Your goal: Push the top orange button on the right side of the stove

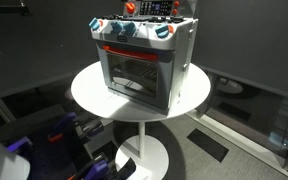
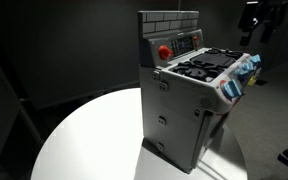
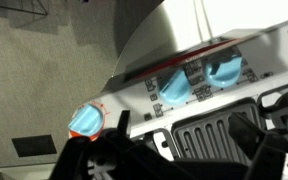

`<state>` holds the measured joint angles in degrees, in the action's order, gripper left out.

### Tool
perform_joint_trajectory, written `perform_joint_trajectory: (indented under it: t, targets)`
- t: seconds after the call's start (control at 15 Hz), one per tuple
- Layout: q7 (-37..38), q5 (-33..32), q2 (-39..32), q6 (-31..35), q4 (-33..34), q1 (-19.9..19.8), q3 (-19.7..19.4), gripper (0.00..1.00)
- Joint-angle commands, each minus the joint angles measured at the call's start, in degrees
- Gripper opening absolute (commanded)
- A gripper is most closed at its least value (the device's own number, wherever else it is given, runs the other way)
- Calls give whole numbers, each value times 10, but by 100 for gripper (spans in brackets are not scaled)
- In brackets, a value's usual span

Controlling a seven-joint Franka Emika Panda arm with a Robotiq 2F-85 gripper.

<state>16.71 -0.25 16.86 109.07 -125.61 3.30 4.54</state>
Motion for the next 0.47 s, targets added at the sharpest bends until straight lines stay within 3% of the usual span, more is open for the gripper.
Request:
perform_joint_trajectory:
  t: [0.0, 0.4]
  targets:
    - [-19, 6, 48, -31, -37, 0, 5, 100]
    - [-8, 2, 41, -27, -39, -5, 12, 100]
